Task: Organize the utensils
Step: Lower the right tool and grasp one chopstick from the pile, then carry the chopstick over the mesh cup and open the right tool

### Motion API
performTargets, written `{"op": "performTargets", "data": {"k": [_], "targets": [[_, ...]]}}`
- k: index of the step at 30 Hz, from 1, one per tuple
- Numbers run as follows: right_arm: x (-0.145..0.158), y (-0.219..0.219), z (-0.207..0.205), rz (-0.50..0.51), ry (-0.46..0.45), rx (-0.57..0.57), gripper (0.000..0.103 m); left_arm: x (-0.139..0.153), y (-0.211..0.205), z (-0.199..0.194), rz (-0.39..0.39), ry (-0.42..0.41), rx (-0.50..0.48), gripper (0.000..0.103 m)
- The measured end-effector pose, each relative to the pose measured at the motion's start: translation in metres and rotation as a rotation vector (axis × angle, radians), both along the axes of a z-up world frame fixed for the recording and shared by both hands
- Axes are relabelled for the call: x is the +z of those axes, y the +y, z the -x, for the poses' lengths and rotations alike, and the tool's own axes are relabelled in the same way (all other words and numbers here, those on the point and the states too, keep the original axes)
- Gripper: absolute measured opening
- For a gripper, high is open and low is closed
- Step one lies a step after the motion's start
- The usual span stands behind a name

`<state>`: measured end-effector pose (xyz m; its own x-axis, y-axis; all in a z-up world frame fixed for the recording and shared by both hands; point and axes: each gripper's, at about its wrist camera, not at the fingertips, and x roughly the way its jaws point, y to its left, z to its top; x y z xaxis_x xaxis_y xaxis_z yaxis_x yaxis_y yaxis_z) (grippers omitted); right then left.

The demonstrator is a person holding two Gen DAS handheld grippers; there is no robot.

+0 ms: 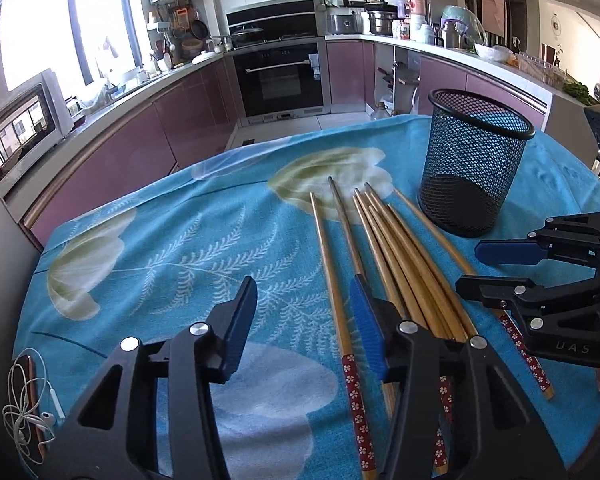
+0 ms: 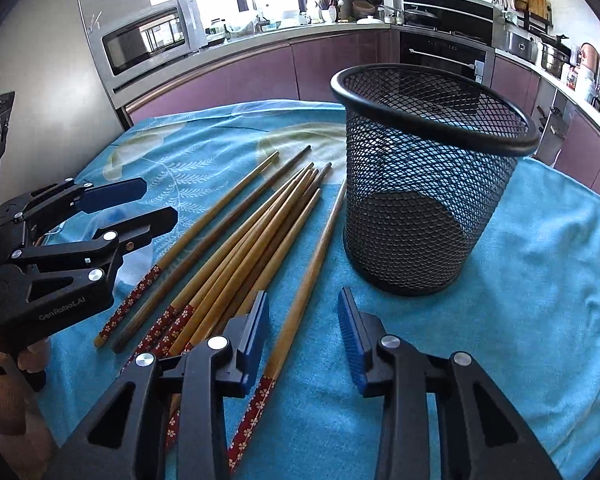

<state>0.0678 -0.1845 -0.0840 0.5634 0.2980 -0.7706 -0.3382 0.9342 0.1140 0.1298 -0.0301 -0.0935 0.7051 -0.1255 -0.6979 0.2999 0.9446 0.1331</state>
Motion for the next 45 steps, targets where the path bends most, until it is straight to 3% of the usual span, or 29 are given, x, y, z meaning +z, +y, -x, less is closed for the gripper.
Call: {"op": "performTargets", "data": {"k": [4,10,20,26,33,45], "targets": [[-0.001,-0.002,-0.004,-0.009,0.010,-0.009,0.022,-0.011,-0.007,-0.015,0.006,0.052,-0.025,0.043],[-0.002,-0.008,-0.007,-0.037,0.031,-0.007,0.009,-0.026,-0.010,-0.036,0.056,0.139,-0.034,0.026],[-0.001,-0.005,-0.014,-0.021,0.045,0.014,0.010,-0.029,-0.015,-0.050,0.125,0.171,-0.022,0.009],[0.001,-0.011,-0.008,-0.070,0.034,0.025,0.006,-0.025,-0.006,-0.044,0.162,0.172,0.015,0.008],[0.023,-0.020,0.005,-0.147,-0.022,0.067,0.006,0.006,0.012,-0.023,0.241,0.120,-0.001,0.008],[0.078,-0.043,0.021,-0.289,-0.171,0.106,0.006,0.097,0.027,0.020,0.430,-0.025,-0.106,0.008]]}}
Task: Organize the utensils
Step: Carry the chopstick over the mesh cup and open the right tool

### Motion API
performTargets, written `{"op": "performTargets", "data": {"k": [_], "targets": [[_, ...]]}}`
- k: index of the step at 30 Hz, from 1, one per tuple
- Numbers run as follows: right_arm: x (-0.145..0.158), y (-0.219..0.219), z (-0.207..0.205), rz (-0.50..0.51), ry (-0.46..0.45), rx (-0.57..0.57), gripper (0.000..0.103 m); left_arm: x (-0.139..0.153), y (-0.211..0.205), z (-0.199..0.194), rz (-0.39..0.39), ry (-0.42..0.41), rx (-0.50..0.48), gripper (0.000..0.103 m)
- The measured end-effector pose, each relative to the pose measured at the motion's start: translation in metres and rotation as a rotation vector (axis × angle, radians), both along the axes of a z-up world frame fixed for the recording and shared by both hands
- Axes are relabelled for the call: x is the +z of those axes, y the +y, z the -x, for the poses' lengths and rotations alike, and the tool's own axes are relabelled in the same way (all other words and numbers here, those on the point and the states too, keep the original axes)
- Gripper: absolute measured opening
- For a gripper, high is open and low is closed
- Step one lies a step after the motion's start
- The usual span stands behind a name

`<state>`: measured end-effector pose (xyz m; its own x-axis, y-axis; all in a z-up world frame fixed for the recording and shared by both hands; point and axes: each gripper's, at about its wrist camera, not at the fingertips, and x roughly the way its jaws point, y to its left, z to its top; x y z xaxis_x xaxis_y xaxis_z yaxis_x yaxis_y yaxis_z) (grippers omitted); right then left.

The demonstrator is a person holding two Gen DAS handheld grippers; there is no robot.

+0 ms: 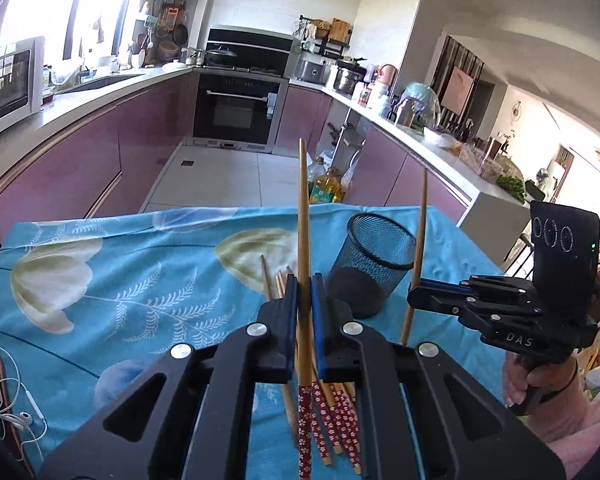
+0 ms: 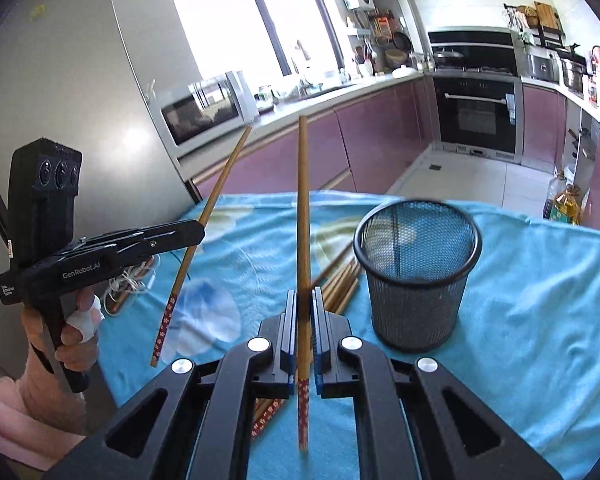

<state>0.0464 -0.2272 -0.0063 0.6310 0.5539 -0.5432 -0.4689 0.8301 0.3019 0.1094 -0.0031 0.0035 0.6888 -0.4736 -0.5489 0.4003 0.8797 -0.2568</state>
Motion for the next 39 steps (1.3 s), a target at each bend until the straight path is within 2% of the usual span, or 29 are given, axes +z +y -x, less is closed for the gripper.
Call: {"op": "performTargets", "data": {"k": [6,13,24,32,39], "targets": [[0.030,-0.014,-0.002,-0.026,-0.088,-0.020,0.006,0.033,-0.012,0.006,0.070,-0.084,-0.012,0.007],[0.063,-0.032,-0.009,-0.044,-0.154,-0.035,0.006,0.059,-0.045,-0.011,0.130,-0.162,-0.006,0.007],[0.090,-0.063,-0.027,-0.045,-0.222,-0.097,0.006,0.090,-0.109,-0.047,0.145,-0.298,0.022,0.008],[0.083,-0.078,-0.055,-0.059,-0.199,-0.131,0.006,0.074,-0.153,-0.083,0.092,-0.300,0.066,0.008],[0.055,-0.067,-0.073,0.003,-0.074,-0.091,0.006,0.040,-0.170,-0.096,0.029,-0.249,0.063,0.008]]}}
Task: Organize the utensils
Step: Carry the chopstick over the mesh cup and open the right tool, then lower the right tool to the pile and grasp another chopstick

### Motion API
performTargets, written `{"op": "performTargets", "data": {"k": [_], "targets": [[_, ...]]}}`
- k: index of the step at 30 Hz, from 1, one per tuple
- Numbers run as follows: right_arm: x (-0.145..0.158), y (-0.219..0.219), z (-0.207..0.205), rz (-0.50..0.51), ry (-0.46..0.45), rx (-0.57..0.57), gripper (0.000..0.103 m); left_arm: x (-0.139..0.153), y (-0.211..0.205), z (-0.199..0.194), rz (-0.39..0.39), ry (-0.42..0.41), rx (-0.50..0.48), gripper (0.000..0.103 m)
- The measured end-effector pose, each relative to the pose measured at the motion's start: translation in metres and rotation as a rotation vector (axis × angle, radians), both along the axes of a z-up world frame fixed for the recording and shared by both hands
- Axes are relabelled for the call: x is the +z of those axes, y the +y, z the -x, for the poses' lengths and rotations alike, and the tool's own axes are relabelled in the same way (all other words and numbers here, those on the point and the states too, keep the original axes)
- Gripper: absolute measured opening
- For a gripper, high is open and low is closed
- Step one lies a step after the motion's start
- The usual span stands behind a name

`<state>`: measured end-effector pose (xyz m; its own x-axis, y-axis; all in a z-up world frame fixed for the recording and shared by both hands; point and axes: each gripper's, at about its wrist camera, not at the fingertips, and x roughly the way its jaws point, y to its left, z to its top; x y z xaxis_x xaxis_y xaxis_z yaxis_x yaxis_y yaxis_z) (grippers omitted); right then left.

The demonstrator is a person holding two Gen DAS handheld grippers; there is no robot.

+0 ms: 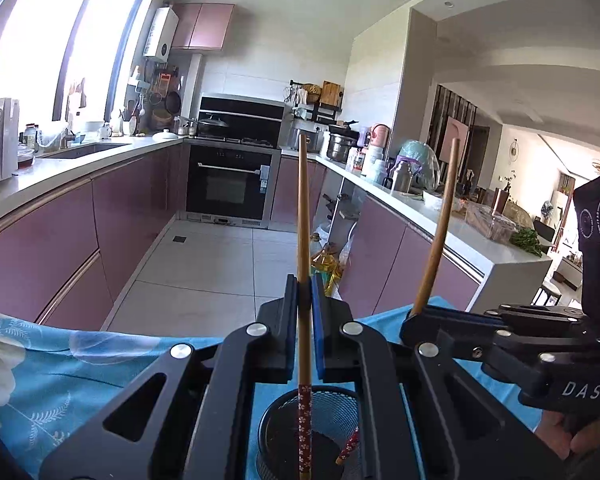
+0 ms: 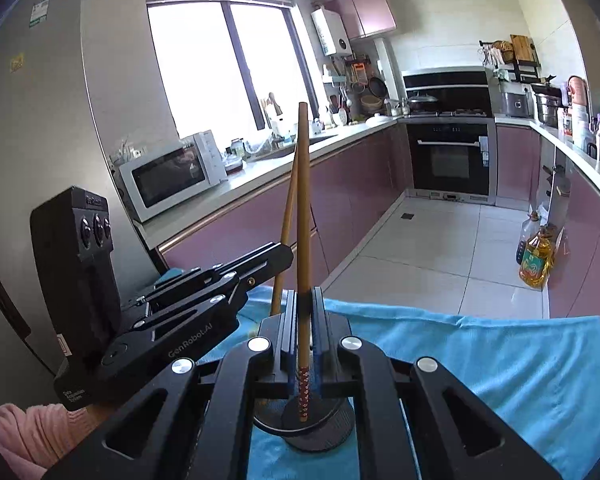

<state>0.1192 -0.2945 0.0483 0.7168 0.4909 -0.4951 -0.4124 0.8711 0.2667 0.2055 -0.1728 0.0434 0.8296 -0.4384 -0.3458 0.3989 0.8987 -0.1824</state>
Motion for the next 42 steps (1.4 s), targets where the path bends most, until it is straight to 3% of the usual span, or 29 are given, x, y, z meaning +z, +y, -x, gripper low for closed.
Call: {"op": "performTargets", "data": {"k": [6,12,14,19,23,28,35,42], "targets": [[-0.025,0.012,-0.019,0.035,0.112,0.019,0.007,-0.025,0.000,-0.008,-0.049,0.060,0.001,0.008],[-0.033,0.016,-0.030,0.033,0.134,-0.024,0.008,-0.042,0.000,-0.020,-0.087,0.088,-0.005,0.010],[-0.034,0.015,-0.033,0.024,0.134,-0.038,0.016,-0.043,0.003,-0.022,-0.092,0.093,-0.005,0.010],[-0.036,0.011,-0.031,0.004,0.116,-0.072,0.026,-0.039,-0.002,-0.023,-0.131,0.094,-0.034,0.014],[-0.034,0.005,-0.023,-0.012,0.094,-0.099,0.034,-0.033,0.004,-0.016,-0.110,0.066,-0.035,0.035],[-0.027,0.000,-0.007,-0.022,0.047,-0.111,0.039,-0.023,0.023,-0.001,-0.089,0.025,-0.013,0.042],[-0.021,0.008,0.027,-0.031,-0.007,-0.041,0.049,-0.016,0.065,0.033,-0.098,0.006,0.019,0.047],[-0.033,0.036,0.057,-0.012,0.024,0.097,0.050,-0.035,0.112,0.069,-0.180,0.056,0.038,0.047]]}}
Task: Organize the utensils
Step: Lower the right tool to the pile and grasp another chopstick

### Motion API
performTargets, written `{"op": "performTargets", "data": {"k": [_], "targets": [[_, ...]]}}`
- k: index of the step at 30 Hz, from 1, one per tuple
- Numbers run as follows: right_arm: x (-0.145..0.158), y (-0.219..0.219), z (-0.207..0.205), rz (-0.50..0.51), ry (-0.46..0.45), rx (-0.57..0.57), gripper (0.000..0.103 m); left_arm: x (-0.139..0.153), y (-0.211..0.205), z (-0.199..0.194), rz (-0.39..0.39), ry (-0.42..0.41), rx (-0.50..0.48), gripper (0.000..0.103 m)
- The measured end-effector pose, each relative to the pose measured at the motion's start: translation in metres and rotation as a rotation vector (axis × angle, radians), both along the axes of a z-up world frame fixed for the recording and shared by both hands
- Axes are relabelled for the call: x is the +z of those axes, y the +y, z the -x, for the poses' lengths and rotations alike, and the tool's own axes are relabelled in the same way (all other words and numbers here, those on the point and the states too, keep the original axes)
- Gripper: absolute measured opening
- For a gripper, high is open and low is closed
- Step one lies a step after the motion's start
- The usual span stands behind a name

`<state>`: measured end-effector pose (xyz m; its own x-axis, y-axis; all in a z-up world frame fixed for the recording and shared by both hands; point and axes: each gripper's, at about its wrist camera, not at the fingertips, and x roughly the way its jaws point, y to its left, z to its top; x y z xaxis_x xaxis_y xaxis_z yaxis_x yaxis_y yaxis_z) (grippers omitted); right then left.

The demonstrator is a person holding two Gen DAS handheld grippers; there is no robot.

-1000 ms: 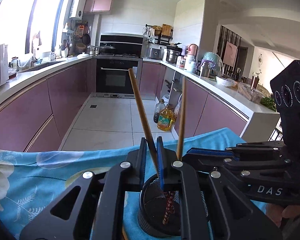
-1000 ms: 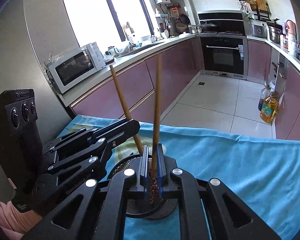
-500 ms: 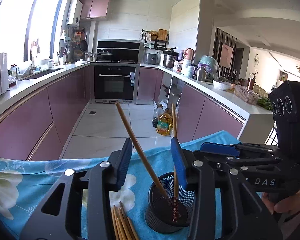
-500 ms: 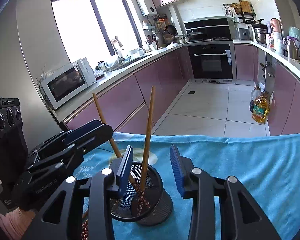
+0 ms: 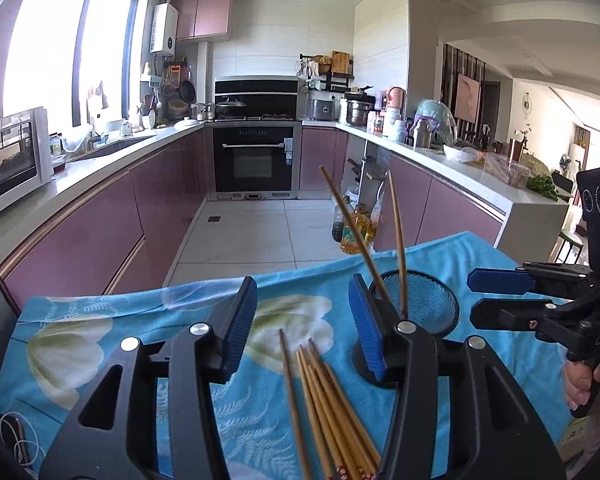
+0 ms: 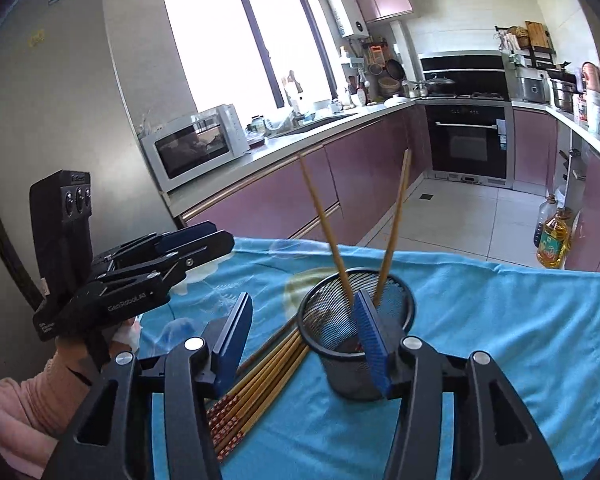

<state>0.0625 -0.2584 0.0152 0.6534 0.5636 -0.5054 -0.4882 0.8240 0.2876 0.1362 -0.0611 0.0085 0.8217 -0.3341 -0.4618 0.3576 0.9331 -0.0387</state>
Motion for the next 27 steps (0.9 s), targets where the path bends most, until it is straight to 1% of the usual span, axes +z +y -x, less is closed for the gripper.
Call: {"op": "performTargets", "data": {"k": [3,7,9,11,12,14,21,25,27], "targets": [[-0.017,0.015,0.007,0.015,0.046,0.039,0.050,-0.015,0.014,0.010,-0.032,0.049,0.000,0.047],[-0.046,0.032,0.006,0.040,0.137,0.056,0.050,-0.046,0.034,0.020,-0.072,0.136,0.006,0.047],[-0.061,0.042,0.005,0.058,0.175,0.059,0.050,-0.060,0.037,0.024,-0.083,0.173,0.010,0.047],[-0.071,0.050,0.003,0.063,0.207,0.067,0.050,-0.074,0.042,0.027,-0.077,0.218,0.006,0.047],[-0.075,0.053,0.003,0.075,0.215,0.064,0.049,-0.079,0.045,0.029,-0.075,0.235,0.003,0.047],[-0.081,0.061,0.003,0.097,0.230,0.066,0.044,-0.090,0.048,0.031,-0.075,0.261,0.000,0.046],[-0.094,0.068,0.001,0.132,0.261,0.047,0.028,-0.103,0.028,0.036,-0.064,0.324,-0.037,0.041],[-0.097,0.070,0.003,0.156,0.261,0.030,0.024,-0.108,0.021,0.036,-0.069,0.356,-0.060,0.037],[-0.098,0.070,0.001,0.156,0.273,0.024,0.024,-0.111,0.020,0.037,-0.063,0.371,-0.075,0.036]]}}
